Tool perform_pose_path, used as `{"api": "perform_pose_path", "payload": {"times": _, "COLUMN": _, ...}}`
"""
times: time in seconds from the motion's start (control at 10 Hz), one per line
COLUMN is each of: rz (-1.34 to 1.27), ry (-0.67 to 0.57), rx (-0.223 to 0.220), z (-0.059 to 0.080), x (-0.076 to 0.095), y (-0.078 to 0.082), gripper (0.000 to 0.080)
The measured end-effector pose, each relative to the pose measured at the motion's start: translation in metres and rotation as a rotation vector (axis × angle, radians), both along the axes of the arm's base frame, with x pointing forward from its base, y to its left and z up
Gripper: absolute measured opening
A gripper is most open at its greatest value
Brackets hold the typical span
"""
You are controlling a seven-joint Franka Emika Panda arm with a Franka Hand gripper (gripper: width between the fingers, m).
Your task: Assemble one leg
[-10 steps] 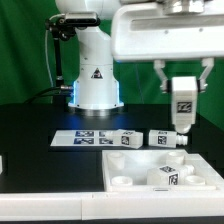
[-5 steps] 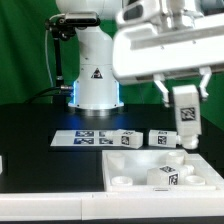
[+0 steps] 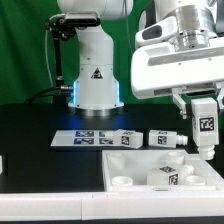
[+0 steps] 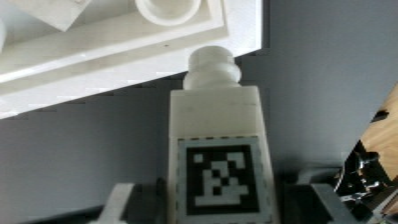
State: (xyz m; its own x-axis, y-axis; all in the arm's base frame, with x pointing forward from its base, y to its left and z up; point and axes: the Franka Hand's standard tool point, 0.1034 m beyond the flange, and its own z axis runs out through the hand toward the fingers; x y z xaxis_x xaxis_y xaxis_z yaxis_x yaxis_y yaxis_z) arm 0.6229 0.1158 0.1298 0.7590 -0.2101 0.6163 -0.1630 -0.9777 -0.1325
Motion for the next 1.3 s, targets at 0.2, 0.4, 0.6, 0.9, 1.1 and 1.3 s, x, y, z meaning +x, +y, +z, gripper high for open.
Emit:
{"api": "perform_pose_path", "payload": {"times": 0.2, "rz": 0.106, "ry": 0.010, "rx": -0.132, "z": -0.007, "x": 0.000, "y": -0.026, "gripper": 0.0285}}
{"api": "perform_pose_path", "payload": {"times": 0.4, "rz": 0.106, "ry": 0.021, "rx": -0.132, "z": -0.013, "x": -0.004, "y": -0.022, "gripper": 0.0285}}
{"api": "perform_pose_path", "payload": {"times": 0.6, "rz": 0.106, "ry": 0.021, "rx": -0.135, "z": -0.013, "x": -0.003, "y": -0.025, "gripper": 0.0285}}
{"api": "perform_pose_path", "payload": {"times": 0.9, "rz": 0.121, "ry": 0.034, "rx": -0.138, "z": -0.028, "x": -0.008, "y": -0.012, "gripper": 0.0285}}
{"api": "perform_pose_path", "payload": {"times": 1.1, "rz": 0.126, "ry": 0.040, "rx": -0.140, "z": -0.036, "x": -0.007, "y": -0.005, "gripper": 0.0285}}
{"api": "perform_pose_path", "payload": {"times": 1.3, "rz": 0.121, "ry": 0.041, "rx": -0.137, "z": -0.042, "x": -0.005, "y": 0.003, "gripper": 0.0285}}
